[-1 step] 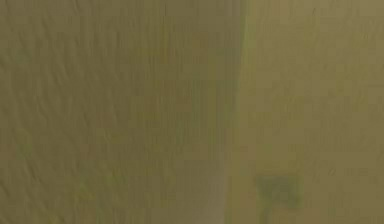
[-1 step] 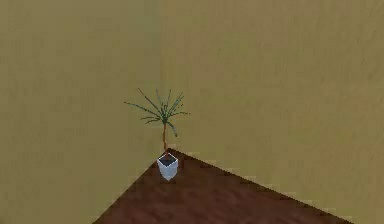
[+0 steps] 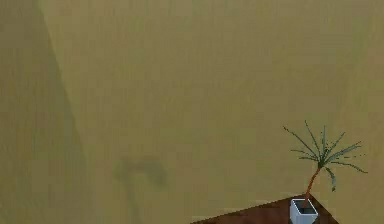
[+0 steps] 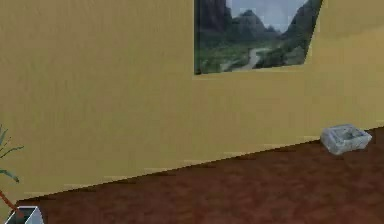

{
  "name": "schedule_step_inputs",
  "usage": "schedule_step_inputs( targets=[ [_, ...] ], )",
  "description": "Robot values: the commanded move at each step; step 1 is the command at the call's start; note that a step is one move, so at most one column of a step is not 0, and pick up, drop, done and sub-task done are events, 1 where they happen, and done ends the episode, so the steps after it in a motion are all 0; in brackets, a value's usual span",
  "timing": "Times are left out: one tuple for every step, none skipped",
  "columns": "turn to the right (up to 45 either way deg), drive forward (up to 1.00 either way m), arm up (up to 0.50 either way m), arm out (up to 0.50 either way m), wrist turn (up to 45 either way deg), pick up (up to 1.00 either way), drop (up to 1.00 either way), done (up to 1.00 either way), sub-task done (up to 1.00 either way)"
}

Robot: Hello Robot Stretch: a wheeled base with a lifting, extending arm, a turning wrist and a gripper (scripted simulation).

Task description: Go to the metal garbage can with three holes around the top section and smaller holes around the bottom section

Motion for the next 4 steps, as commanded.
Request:
schedule_step_inputs(
  targets=[
    [45.0,0.0,0.0,0.0,0.0,0.0,0.0,0.0,0.0],
    [30.0,0.0,0.0,0.0,0.0,0.0,0.0,0.0,0.0],
    [0.0,0.25,0.0,0.0,0.0,0.0,0.0,0.0,0.0],
    [45.0,0.0,0.0,0.0,0.0,0.0,0.0,0.0,0.0]
  ],
)
